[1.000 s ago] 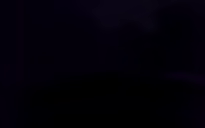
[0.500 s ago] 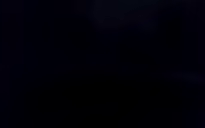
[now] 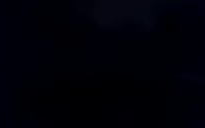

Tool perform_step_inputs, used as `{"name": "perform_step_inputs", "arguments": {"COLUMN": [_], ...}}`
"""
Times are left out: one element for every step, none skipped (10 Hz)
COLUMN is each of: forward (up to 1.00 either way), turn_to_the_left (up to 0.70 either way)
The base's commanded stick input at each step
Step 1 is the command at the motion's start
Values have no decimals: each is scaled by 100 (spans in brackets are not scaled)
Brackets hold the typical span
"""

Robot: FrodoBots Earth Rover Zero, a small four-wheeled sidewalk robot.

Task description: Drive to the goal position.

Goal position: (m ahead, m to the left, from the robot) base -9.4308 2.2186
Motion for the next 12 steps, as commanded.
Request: {"name": "perform_step_inputs", "arguments": {"forward": [-100,-100,-100,0,0,0,0,0,0,0,0,0], "turn_to_the_left": [0,0,0,0,0,0,0,0,0,0,0,0]}}
